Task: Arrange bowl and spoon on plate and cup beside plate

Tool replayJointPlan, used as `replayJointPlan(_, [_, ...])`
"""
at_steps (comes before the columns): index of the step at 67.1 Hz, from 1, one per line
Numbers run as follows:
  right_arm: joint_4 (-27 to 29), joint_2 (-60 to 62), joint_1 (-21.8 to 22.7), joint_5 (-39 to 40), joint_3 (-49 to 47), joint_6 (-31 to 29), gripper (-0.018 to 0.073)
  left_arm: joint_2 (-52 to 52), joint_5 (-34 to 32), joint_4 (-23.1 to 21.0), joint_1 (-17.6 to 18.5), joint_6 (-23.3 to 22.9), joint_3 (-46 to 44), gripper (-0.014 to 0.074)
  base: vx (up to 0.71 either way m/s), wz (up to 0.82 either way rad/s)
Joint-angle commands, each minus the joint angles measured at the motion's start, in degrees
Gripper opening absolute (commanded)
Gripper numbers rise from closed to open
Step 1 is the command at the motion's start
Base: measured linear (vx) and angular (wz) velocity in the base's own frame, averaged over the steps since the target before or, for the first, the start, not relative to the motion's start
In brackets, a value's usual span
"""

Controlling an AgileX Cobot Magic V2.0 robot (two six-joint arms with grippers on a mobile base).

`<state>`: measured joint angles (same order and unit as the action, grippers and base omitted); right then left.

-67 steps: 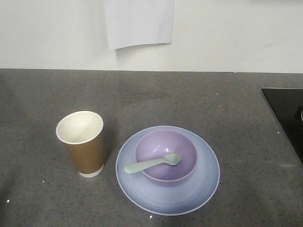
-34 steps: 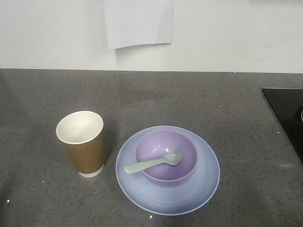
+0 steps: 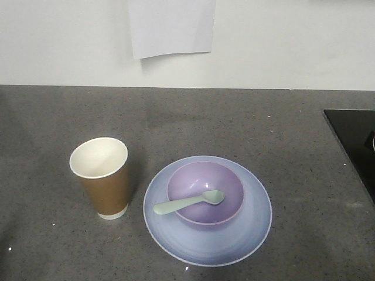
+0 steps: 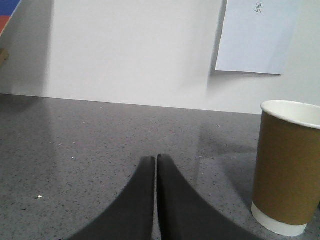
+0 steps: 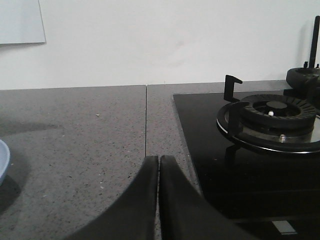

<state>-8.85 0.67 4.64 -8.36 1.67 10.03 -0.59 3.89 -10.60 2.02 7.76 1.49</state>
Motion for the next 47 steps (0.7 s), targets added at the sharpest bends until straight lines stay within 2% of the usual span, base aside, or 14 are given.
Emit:
replayJointPlan(1, [-1.3, 0.6, -0.2, 4.3, 0.4, -0.9, -0.0004, -0.8, -3.9, -0.6, 0.0, 0.0, 1.5, -0.0006, 0.0, 0.0])
replayJointPlan(47, [-1.2, 0.6, -0.1, 4.2, 0.4, -0.9, -0.0004, -0.8, -3.9, -0.6, 0.0, 0.0, 1.5, -0.0006, 0.0, 0.0])
